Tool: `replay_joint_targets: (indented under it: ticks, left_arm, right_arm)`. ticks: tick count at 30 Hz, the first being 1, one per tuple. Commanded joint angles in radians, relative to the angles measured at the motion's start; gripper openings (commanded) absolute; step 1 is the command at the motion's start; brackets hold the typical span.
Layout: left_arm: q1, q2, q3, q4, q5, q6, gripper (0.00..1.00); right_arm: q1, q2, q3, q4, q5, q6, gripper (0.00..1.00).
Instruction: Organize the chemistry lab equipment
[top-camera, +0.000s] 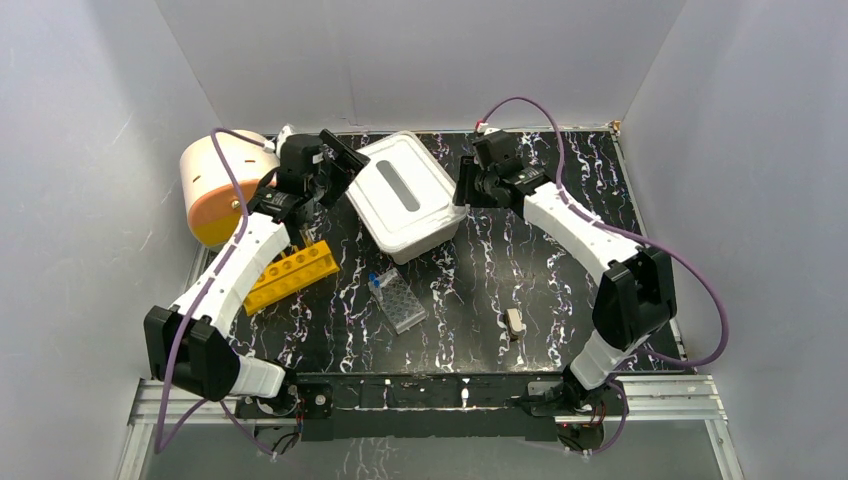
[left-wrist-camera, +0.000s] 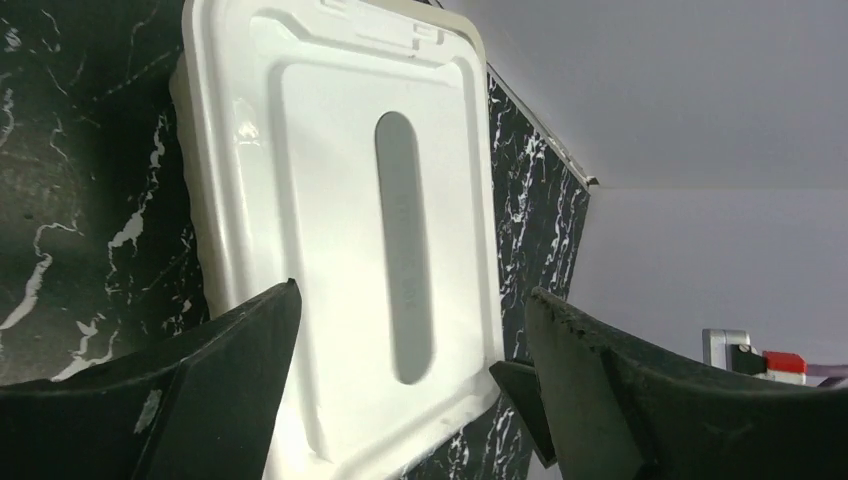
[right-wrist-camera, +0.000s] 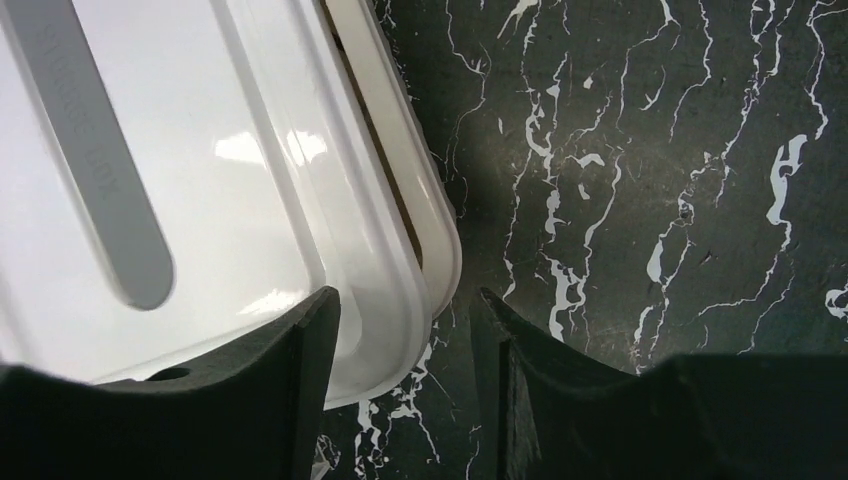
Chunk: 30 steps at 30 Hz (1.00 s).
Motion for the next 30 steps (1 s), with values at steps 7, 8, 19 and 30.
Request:
replay_joint_targets:
  ticks: [7,8,19,30]
  left_arm:
    - [0.009,-0.019,0.089,-0.148,-0.033,0.175,0.87]
    - [0.011,-0.010,0.097,-0.158,-0.024,0.186,0.87]
    - [0.024,0.059,0.109,-0.198,0.057,0.250,0.86]
    - [0.049,0.148,0.124,-0.196,0.128,0.313,0.50]
  right_arm:
    - [-0.004,0.059,0.072,-0.046,0.024,-0.057,0.56]
    - [-0.004,0.062,0.072,-0.044,0.029,-0.052,0.55]
    - [-0.005,0.089,0.108,-0.103,0.164,-0.024,0.48]
    - [-0.006,0.125,0.142,-0.087,0.149,-0.004,0.40]
